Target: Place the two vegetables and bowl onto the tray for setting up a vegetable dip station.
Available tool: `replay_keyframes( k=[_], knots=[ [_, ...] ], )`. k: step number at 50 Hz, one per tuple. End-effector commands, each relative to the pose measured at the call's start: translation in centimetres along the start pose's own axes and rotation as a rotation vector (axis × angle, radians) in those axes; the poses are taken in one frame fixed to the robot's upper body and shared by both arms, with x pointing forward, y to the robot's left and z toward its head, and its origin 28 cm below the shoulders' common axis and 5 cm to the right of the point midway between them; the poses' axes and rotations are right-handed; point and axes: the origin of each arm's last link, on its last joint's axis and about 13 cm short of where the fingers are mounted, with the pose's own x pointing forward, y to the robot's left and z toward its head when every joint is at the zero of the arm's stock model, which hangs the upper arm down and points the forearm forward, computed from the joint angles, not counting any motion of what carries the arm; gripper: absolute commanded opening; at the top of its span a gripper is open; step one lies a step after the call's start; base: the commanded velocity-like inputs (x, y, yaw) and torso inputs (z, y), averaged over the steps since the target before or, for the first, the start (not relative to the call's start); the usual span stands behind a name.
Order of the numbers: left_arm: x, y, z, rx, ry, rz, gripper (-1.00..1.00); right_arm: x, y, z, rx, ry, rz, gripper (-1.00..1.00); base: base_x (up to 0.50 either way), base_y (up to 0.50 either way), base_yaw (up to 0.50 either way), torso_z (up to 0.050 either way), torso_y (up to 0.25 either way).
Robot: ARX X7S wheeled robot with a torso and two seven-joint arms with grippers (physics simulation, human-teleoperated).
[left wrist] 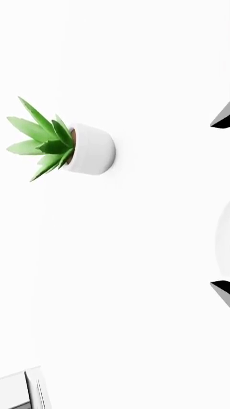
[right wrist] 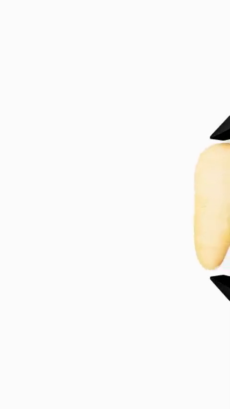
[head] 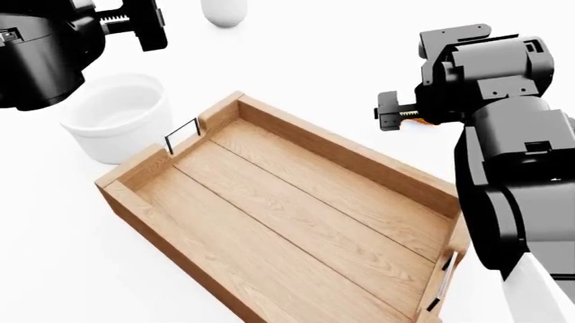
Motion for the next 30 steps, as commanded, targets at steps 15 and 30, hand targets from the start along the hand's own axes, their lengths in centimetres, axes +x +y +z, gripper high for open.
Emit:
replay_keyframes(
  k=[15,30],
  knots=[
    [0.04,-0.05,-0.03,0.001,0.001,-0.002,1.00,0.53,0.07,-0.57,0.006,0.013,-0.013,1.00,0.00,0.00,0.00,0.000,0.000],
    [0.03,-0.06,-0.08,0.001,0.000,-0.002,1.00,0.64,0.17,-0.60,0.000,0.004,-0.003,-1.00,0.00,0.00,0.00,0.000,0.000]
  ],
)
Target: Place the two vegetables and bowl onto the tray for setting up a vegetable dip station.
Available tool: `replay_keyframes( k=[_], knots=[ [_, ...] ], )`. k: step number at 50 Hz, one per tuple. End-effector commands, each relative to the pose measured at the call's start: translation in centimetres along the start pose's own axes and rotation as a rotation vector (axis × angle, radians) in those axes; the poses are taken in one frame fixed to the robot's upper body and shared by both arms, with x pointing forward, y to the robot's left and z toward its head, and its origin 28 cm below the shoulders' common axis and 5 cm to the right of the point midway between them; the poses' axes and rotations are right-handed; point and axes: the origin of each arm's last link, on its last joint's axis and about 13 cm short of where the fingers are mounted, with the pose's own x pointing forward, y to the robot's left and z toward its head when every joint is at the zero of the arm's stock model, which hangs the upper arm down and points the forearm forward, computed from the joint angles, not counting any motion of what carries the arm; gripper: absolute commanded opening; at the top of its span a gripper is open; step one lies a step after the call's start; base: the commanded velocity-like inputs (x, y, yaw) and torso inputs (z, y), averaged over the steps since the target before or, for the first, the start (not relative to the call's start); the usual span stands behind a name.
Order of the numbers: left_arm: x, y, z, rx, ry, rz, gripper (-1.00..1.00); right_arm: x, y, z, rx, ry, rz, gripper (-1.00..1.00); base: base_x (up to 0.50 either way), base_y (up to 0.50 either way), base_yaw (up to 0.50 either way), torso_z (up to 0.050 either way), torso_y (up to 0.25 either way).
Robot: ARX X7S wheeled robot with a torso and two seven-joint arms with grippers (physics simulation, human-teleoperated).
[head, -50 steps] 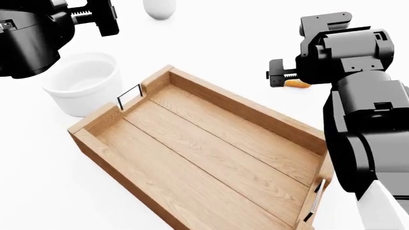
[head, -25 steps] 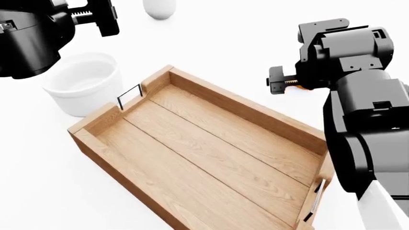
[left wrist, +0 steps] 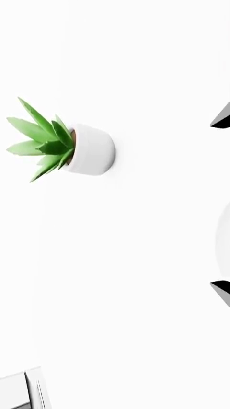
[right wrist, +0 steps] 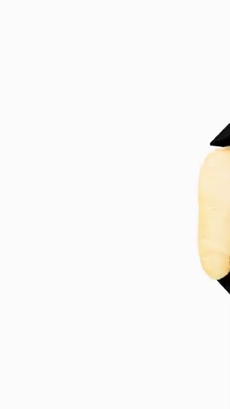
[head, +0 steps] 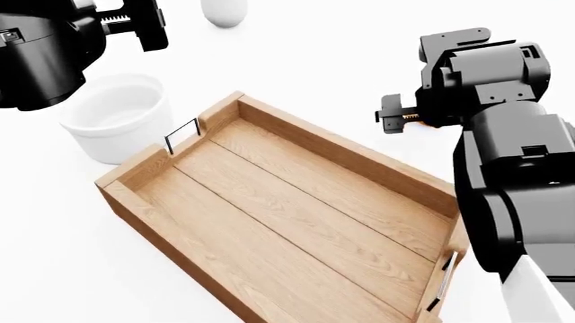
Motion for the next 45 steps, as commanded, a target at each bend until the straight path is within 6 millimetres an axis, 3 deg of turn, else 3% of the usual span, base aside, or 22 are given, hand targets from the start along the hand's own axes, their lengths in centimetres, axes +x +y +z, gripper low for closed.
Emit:
replay_keyframes(
  k=[1,23,37,45],
  knots=[
    [0.0,0.0,-0.1,0.001,0.000,0.000,1.00,0.2,0.2,-0.2,0.002,0.001,0.015,-1.00,0.00,0.00,0.00,0.000,0.000],
    [0.0,0.0,-0.1,0.001,0.000,0.000,1.00,-0.2,0.1,0.4,-0.035,-0.028,0.009,-1.00,0.00,0.00,0.00,0.000,0.000],
    [0.0,-0.1,-0.1,0.002,0.003,0.001,1.00,-5.5,-0.2,5.6,-0.227,-0.164,0.034,-1.00,0.00,0.00,0.00,0.000,0.000],
    [0.1,0.0,-0.1,0.001,0.002,0.003,1.00,-10.7,-0.4,8.9,-0.318,-0.218,0.086,-1.00,0.00,0.00,0.00,0.000,0.000]
  ],
)
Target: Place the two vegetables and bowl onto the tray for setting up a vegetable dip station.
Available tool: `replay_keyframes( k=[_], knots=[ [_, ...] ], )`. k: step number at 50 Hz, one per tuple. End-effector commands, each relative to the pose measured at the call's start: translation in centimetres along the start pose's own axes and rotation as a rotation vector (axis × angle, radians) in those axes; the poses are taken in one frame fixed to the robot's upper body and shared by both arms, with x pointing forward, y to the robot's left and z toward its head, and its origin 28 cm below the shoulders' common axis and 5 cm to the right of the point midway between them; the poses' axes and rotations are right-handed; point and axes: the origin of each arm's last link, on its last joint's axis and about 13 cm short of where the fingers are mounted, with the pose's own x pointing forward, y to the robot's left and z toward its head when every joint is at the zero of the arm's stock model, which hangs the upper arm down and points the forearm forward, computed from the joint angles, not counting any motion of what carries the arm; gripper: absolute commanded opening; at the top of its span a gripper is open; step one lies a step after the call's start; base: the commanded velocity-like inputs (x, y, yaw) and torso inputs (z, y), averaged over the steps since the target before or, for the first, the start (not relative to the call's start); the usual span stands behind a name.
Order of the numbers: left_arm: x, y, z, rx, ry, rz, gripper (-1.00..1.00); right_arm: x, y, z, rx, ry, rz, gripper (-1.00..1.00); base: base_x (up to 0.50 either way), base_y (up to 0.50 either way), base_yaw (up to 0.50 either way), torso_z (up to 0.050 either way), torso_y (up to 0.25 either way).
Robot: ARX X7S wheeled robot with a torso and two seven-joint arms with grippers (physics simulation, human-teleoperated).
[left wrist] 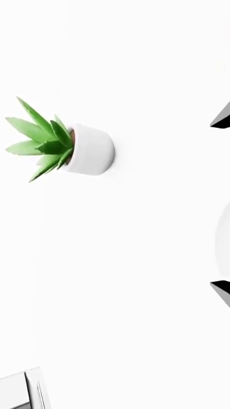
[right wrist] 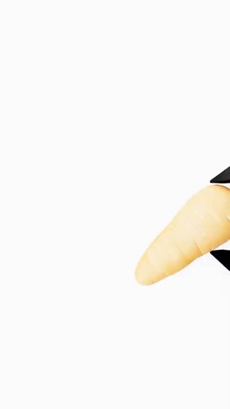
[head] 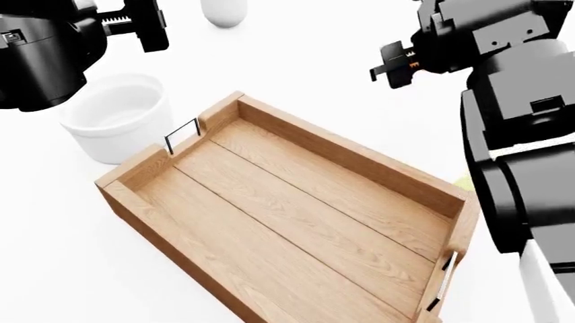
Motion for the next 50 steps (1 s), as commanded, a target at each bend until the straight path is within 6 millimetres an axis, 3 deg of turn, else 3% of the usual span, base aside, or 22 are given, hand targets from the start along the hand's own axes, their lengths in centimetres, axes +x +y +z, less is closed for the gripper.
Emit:
replay_keyframes(
  k=[1,9,13,16,21,23,35,42,50],
  knots=[
    [0.0,0.0,0.0,0.001,0.001,0.002,1.00,-6.0,-0.8,4.8,-0.120,-0.079,0.066,-1.00,0.00,0.00,0.00,0.000,0.000],
    [0.0,0.0,-0.1,0.003,0.000,0.002,1.00,-11.5,-0.9,5.0,-0.118,-0.114,0.194,-1.00,0.00,0.00,0.00,0.000,0.000],
    [0.0,0.0,-0.1,0.003,0.001,0.002,1.00,-14.3,-3.5,4.6,-0.119,-0.153,-0.059,-1.00,0.00,0.00,0.00,0.000,0.000],
    [0.0,0.0,-0.1,0.003,0.000,0.001,1.00,-15.7,-2.4,4.1,-0.111,-0.176,-0.076,-1.00,0.00,0.00,0.00,0.000,0.000],
    [0.1,-0.1,-0.2,0.006,0.003,0.000,1.00,-18.7,0.2,2.6,-0.122,-0.183,0.308,-1.00,0.00,0.00,0.00,0.000,0.000],
    [0.1,-0.1,-0.2,0.008,0.003,0.000,1.00,-19.6,0.7,2.0,-0.125,-0.178,0.377,-1.00,0.00,0.00,0.00,0.000,0.000],
    [0.0,-0.2,-0.2,0.014,0.002,0.002,1.00,-23.4,2.8,-2.2,-0.134,-0.135,0.500,-1.00,0.00,0.00,0.00,0.000,0.000],
    [0.0,-0.2,-0.2,0.014,0.001,0.005,1.00,-25.1,3.6,-3.6,-0.139,-0.111,0.525,-1.00,0.00,0.00,0.00,0.000,0.000],
    [0.0,-0.2,-0.1,0.014,-0.001,0.005,1.00,-25.5,4.5,-5.3,-0.150,-0.053,0.549,-1.00,0.00,0.00,0.00,0.000,0.000]
  ],
)
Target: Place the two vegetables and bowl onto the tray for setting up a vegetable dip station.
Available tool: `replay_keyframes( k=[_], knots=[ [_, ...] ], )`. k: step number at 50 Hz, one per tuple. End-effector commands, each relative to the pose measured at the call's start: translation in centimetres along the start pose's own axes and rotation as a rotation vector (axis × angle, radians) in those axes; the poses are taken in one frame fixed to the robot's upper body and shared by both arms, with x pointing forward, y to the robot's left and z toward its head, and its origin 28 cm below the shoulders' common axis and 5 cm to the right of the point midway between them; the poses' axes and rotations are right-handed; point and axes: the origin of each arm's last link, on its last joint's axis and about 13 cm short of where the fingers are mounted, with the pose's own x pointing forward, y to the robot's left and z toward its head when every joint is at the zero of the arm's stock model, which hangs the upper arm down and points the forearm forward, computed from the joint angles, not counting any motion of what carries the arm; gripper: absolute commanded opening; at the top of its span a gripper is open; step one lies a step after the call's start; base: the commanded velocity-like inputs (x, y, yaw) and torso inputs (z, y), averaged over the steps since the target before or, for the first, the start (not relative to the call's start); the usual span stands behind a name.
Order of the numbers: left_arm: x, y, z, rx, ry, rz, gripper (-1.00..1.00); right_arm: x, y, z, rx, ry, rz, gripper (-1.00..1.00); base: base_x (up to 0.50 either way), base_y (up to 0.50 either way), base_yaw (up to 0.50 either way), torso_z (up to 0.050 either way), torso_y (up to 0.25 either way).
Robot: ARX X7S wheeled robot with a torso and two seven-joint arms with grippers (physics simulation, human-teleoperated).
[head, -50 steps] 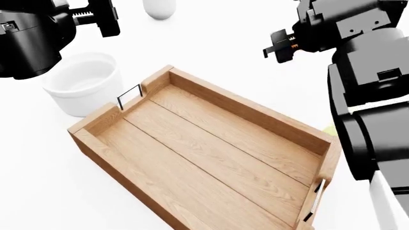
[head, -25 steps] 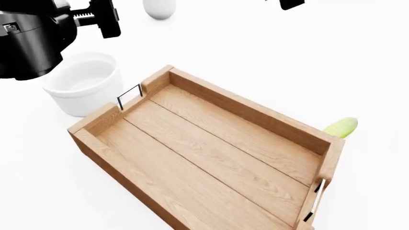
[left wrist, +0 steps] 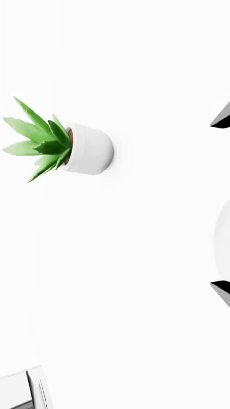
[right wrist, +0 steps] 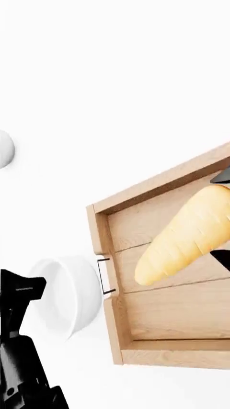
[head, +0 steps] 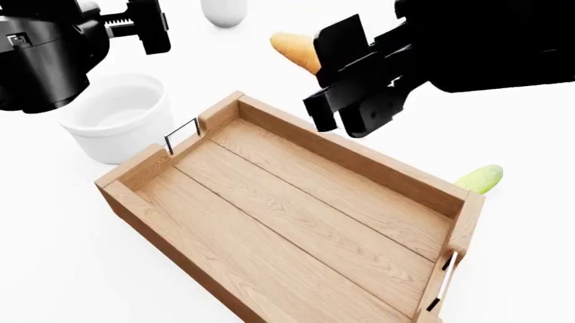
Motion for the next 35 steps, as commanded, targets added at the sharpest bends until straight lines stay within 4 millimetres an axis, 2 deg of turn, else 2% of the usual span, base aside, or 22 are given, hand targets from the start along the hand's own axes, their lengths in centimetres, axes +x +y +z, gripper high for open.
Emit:
replay_keyframes(
  k=[1,12,20,28,35],
  knots=[
    [0.0,0.0,0.1,0.001,-0.002,0.001,1.00,-1.5,2.2,-2.4,0.023,0.116,0.055,-1.00,0.00,0.00,0.00,0.000,0.000],
    [0.0,0.0,0.1,0.000,-0.003,0.001,1.00,-0.4,2.3,-2.6,0.023,0.132,0.078,-1.00,0.00,0.00,0.00,0.000,0.000],
    [0.0,0.1,0.1,-0.004,-0.003,0.001,1.00,1.4,2.2,-2.5,0.025,0.153,0.105,-1.00,0.00,0.00,0.00,0.000,0.000],
    [0.0,0.1,0.1,-0.003,-0.002,0.001,1.00,1.3,2.1,-3.2,0.039,0.186,0.096,-1.00,0.00,0.00,0.00,0.000,0.000],
    [0.0,0.0,0.0,0.000,-0.002,0.001,1.00,0.3,2.3,-3.9,0.059,0.227,0.075,-1.00,0.00,0.00,0.00,0.000,0.000]
  ],
)
